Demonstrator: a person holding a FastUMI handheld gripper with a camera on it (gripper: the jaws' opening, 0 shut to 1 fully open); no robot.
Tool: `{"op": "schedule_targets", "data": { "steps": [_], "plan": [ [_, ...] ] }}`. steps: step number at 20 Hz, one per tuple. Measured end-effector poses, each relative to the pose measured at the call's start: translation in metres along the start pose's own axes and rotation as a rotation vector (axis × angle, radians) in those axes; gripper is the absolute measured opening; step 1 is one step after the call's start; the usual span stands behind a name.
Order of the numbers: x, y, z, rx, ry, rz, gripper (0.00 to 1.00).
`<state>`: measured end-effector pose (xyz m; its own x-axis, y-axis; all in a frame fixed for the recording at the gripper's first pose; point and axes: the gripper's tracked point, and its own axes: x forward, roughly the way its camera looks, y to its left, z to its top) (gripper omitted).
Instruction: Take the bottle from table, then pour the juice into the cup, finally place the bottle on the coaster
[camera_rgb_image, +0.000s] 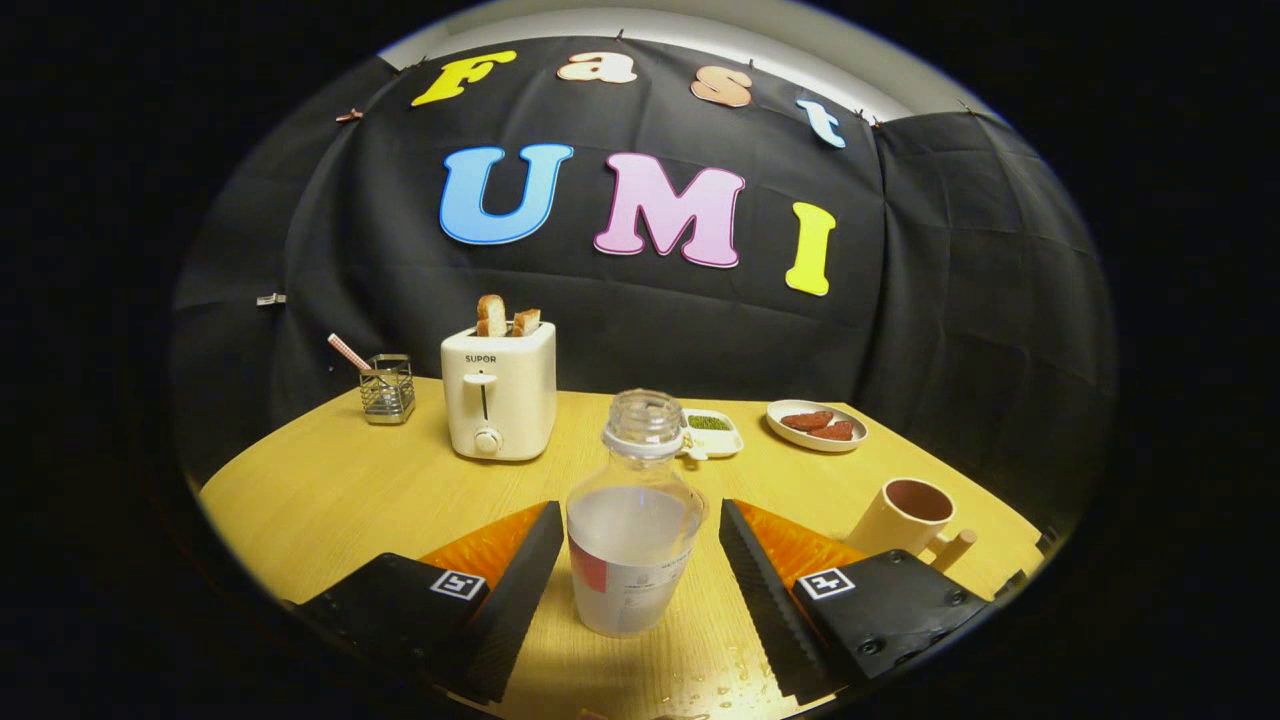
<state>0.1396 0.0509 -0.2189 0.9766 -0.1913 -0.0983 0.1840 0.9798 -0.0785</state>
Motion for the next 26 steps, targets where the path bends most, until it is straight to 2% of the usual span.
{"op": "schedule_targets", "data": {
  "steps": [12,13,14,17,21,26],
  "plan": [
    [0.020,0.001,-0.015,-0.037,0.012,-0.030,0.93],
    [0.021,0.002,-0.014,-0.037,0.012,-0.029,0.91],
    [0.022,0.002,-0.015,-0.035,0.014,-0.031,0.84],
    [0.021,0.000,-0.014,-0.006,0.015,-0.040,0.82],
    [0.020,-0.002,-0.012,0.010,0.008,-0.069,0.75],
    [0.018,0.003,-0.008,0.074,0.014,-0.029,0.72]
  ]
}}
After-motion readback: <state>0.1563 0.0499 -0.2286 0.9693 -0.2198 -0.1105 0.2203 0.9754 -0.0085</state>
